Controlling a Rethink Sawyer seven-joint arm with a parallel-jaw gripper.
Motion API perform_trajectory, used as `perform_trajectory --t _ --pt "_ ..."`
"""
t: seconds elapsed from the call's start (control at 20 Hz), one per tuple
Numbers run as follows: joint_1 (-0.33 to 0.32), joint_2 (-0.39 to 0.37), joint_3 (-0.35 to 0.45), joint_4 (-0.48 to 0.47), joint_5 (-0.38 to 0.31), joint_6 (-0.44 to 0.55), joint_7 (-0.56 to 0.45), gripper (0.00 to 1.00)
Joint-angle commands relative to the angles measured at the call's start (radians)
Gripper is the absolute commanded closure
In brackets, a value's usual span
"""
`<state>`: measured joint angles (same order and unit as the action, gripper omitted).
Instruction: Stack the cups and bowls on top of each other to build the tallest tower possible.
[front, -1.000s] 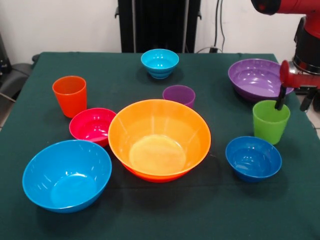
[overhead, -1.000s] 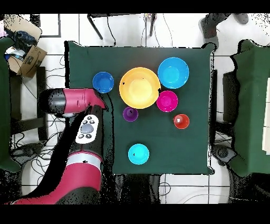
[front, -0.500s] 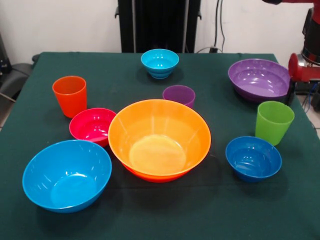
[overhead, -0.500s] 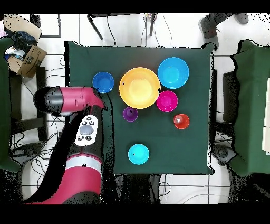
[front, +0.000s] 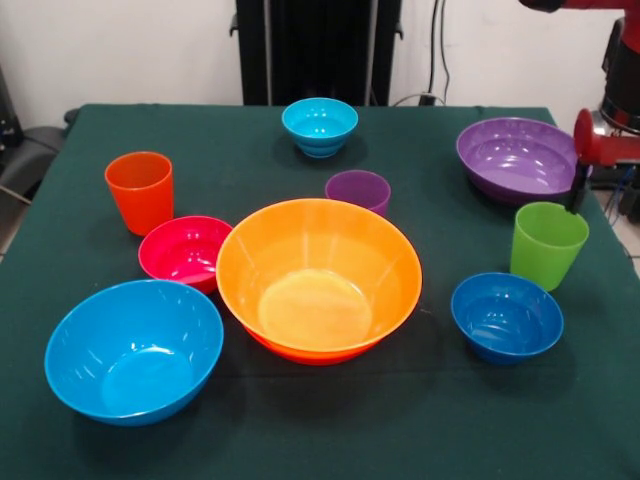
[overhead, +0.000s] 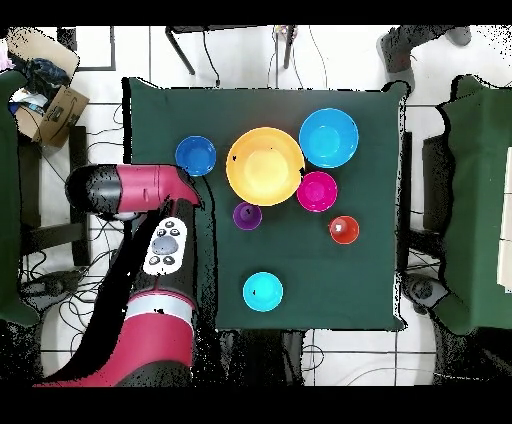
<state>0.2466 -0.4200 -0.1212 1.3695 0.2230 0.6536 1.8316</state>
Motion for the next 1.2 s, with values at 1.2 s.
perform_trajectory --t 1.2 --pt "0.016 0.139 0.01 -0.032 -0.02 -0.18 0.148 0.0"
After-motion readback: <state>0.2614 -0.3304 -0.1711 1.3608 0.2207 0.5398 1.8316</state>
